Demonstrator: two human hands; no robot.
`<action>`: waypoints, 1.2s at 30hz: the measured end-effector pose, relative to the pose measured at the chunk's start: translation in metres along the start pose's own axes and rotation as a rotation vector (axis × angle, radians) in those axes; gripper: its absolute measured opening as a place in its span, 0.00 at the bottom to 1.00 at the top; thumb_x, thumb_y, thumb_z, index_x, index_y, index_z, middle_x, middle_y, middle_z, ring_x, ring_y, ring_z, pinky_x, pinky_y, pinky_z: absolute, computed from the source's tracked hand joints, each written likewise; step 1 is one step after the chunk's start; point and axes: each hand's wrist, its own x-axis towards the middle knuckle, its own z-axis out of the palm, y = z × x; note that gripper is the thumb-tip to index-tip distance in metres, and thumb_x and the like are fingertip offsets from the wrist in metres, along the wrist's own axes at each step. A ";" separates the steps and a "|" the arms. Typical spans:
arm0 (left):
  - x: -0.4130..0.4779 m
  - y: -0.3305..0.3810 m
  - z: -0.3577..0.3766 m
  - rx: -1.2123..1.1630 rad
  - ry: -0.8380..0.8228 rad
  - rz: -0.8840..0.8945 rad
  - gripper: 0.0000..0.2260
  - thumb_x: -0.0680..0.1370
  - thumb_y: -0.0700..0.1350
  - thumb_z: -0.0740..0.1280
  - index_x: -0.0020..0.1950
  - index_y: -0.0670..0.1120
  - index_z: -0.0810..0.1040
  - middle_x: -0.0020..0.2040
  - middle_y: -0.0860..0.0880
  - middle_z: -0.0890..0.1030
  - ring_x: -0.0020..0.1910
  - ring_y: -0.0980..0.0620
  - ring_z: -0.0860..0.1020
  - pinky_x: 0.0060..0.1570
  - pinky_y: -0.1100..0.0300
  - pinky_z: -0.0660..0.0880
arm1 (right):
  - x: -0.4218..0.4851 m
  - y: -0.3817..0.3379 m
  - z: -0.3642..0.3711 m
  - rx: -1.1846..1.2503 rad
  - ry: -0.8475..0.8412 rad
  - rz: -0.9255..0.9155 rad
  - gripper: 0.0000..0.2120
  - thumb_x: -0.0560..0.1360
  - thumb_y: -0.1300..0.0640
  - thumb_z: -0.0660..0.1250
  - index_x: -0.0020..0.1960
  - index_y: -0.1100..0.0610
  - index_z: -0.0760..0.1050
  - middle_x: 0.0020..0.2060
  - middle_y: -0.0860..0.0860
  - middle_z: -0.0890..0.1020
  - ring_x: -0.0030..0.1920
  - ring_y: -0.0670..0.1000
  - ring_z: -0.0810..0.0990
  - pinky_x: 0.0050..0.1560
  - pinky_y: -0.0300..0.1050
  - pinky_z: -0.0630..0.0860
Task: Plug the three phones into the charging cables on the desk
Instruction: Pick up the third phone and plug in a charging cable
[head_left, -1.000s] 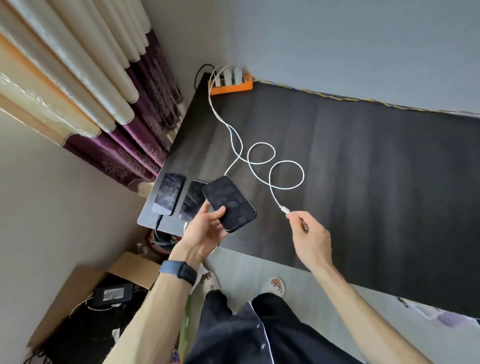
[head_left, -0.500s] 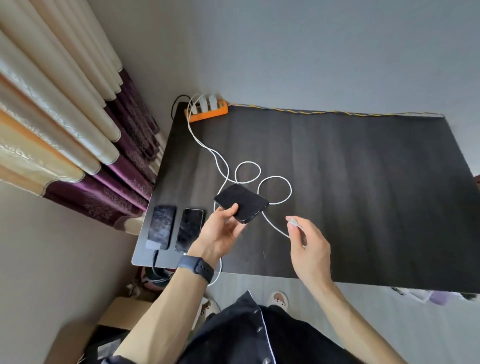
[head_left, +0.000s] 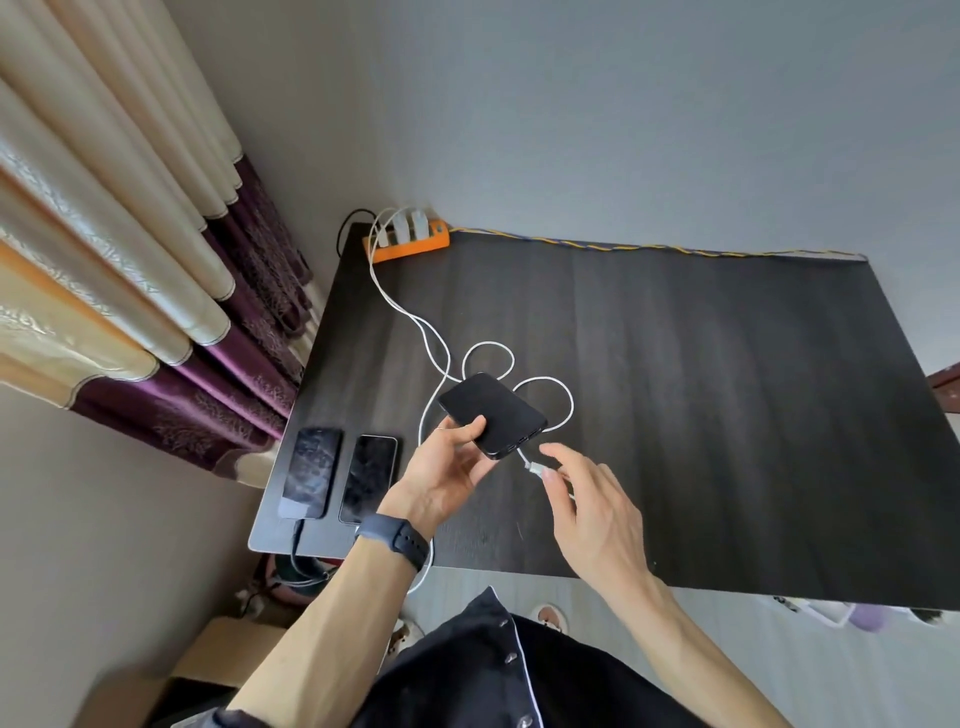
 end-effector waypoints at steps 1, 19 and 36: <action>0.000 0.000 0.000 0.005 0.001 0.002 0.13 0.79 0.35 0.64 0.62 0.45 0.77 0.57 0.42 0.84 0.52 0.46 0.84 0.43 0.57 0.83 | -0.001 0.001 0.000 -0.026 0.014 -0.021 0.12 0.82 0.50 0.61 0.64 0.43 0.74 0.47 0.41 0.82 0.45 0.49 0.77 0.34 0.45 0.78; -0.011 -0.027 0.003 0.115 -0.014 -0.016 0.20 0.80 0.37 0.65 0.72 0.44 0.72 0.60 0.42 0.83 0.52 0.47 0.84 0.43 0.58 0.82 | -0.012 0.002 -0.007 0.494 -0.152 0.296 0.11 0.83 0.53 0.59 0.44 0.53 0.75 0.28 0.50 0.79 0.30 0.43 0.76 0.34 0.32 0.72; -0.016 -0.039 0.002 0.197 0.060 0.071 0.35 0.77 0.33 0.68 0.78 0.57 0.62 0.60 0.46 0.84 0.56 0.43 0.83 0.46 0.52 0.83 | -0.013 -0.003 -0.017 0.646 -0.273 0.525 0.13 0.81 0.51 0.62 0.43 0.57 0.78 0.25 0.48 0.78 0.28 0.41 0.74 0.38 0.42 0.73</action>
